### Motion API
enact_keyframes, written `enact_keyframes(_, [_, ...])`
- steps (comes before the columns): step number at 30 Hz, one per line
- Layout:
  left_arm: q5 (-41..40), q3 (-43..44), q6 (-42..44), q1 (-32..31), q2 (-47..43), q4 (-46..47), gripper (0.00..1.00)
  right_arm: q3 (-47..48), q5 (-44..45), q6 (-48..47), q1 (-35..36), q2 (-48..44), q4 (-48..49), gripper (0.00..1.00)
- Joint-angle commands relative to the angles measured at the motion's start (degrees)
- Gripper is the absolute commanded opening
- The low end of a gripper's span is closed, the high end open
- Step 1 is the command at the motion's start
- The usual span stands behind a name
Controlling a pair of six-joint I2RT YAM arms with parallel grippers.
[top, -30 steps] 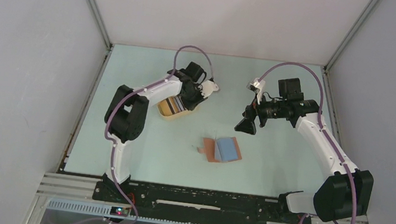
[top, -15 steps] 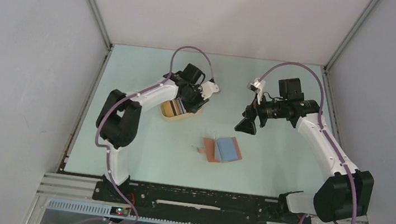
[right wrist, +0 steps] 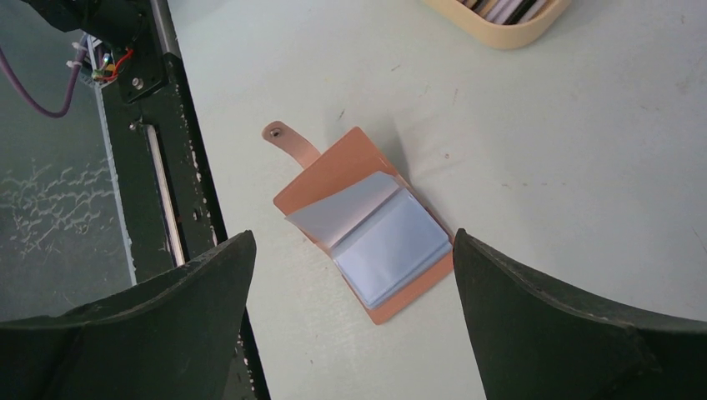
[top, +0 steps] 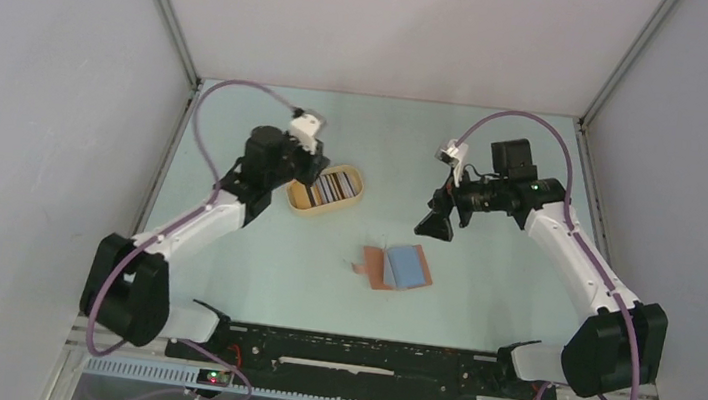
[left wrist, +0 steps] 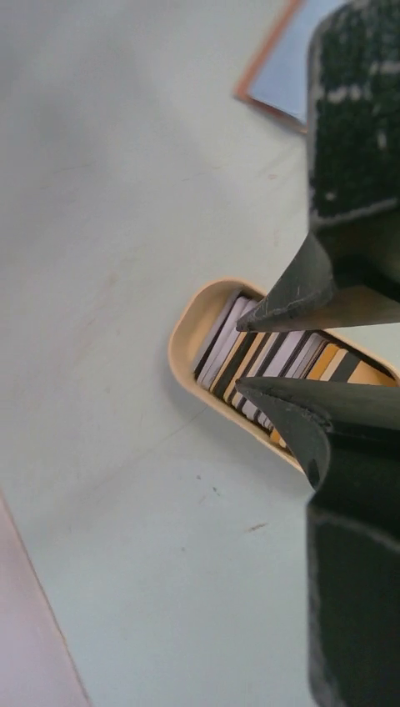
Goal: Put the credit cards into the card holder
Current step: Move the storage box to the center of the board, then pick up the credit card from the storage box.
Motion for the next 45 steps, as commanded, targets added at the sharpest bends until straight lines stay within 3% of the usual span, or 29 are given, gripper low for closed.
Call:
enact_keyframes(1, [0.9, -11.0, -28.7, 7.9, -5.3, 29.4, 0.32, 3.2, 2.6, 3.6, 4.6, 2.0, 4.1, 0.97])
enact_keyframes(4, [5.9, -11.7, -37.0, 12.8, -2.7, 31.0, 0.33, 9.9, 2.5, 5.4, 7.3, 7.6, 2.3, 0.96])
enact_keyframes(12, [8.5, -18.0, -56.1, 25.3, 3.3, 39.5, 0.33, 38.1, 7.6, 11.5, 14.5, 30.6, -7.2, 0.9])
enact_keyframes(16, [7.9, -18.9, -59.2, 27.3, 4.5, 38.6, 0.35, 50.5, 10.7, 18.0, 16.3, 41.1, -8.5, 0.9])
enact_keyframes(21, [4.7, -18.1, -59.9, 27.3, 3.7, 30.9, 0.37, 60.4, 17.0, 27.9, 18.0, 51.0, -7.6, 0.92])
enact_keyframes(29, [2.0, -19.2, -63.5, 27.0, 2.8, 24.0, 0.38, 64.4, 19.5, 36.6, 18.8, 57.7, -4.2, 0.99])
enact_keyframes(34, [2.0, -20.5, -65.5, 25.9, 4.0, 22.7, 0.37, 66.3, 18.5, 38.7, 19.1, 60.8, -3.7, 1.0])
enact_keyframes(45, [2.4, -19.2, -64.8, 24.6, 4.2, 18.0, 0.37, 69.5, 25.2, 44.4, 20.2, 65.1, -2.7, 1.0])
